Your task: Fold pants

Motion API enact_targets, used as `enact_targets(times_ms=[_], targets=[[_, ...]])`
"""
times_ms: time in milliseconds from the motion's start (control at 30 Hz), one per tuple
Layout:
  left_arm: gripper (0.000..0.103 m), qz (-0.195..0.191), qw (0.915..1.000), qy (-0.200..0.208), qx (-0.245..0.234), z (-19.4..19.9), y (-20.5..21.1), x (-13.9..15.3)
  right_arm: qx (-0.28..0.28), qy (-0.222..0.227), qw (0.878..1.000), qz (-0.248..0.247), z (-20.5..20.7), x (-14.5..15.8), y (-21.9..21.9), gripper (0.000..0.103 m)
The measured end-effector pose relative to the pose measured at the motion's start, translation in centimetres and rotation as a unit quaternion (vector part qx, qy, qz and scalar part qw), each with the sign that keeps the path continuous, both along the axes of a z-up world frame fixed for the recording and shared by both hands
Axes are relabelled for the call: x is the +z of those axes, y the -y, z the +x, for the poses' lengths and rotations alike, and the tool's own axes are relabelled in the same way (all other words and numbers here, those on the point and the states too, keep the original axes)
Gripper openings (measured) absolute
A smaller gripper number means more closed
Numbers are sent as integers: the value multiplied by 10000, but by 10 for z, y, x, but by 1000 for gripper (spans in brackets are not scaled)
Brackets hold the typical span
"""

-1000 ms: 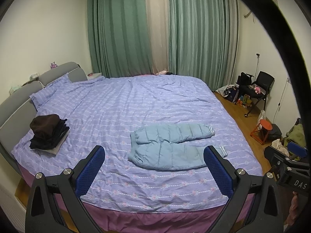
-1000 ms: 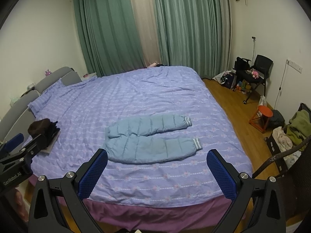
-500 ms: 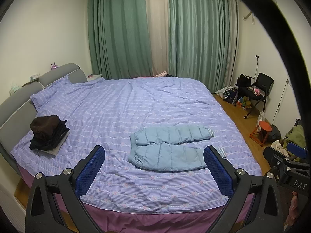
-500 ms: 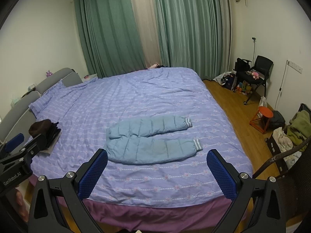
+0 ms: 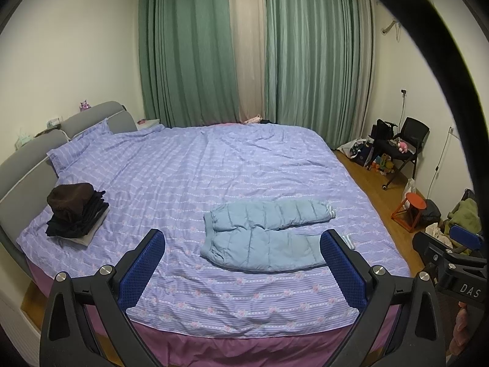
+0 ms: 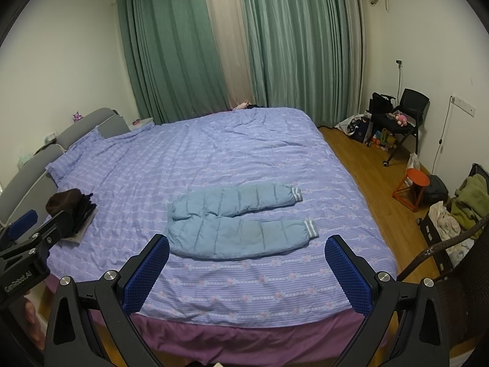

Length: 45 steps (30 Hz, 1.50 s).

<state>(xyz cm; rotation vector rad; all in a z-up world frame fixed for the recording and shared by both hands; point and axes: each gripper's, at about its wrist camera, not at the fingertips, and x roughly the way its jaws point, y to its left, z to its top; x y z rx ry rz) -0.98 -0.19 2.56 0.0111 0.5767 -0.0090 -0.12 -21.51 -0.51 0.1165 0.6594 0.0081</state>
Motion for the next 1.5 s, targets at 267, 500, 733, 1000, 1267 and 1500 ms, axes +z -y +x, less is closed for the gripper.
enact_targets(times_ms=[267, 500, 733, 1000, 1267, 1500], targets=[[103, -46, 10000, 12, -15, -2, -5, -1, -2, 6, 10000, -8, 0, 1, 0, 103], [103, -69, 10000, -13, -9, -1, -9, -5, -1, -25, 10000, -31, 0, 2, -3, 103], [103, 2, 10000, -2, 24, 7, -25, -10, 37, -149, 9999, -38, 16, -6, -23, 103], [103, -51, 9999, -113, -84, 48, -55, -34, -136, -360, 9992, -43, 52, -29, -56, 103], [103, -13, 9988, -459, -192, 114, -79, -86, -383, -716, 9967, 39, 104, -71, -75, 103], [103, 5, 9961, -875, -127, 162, -78, -150, -404, -1050, 9936, 51, 156, -132, -75, 103]])
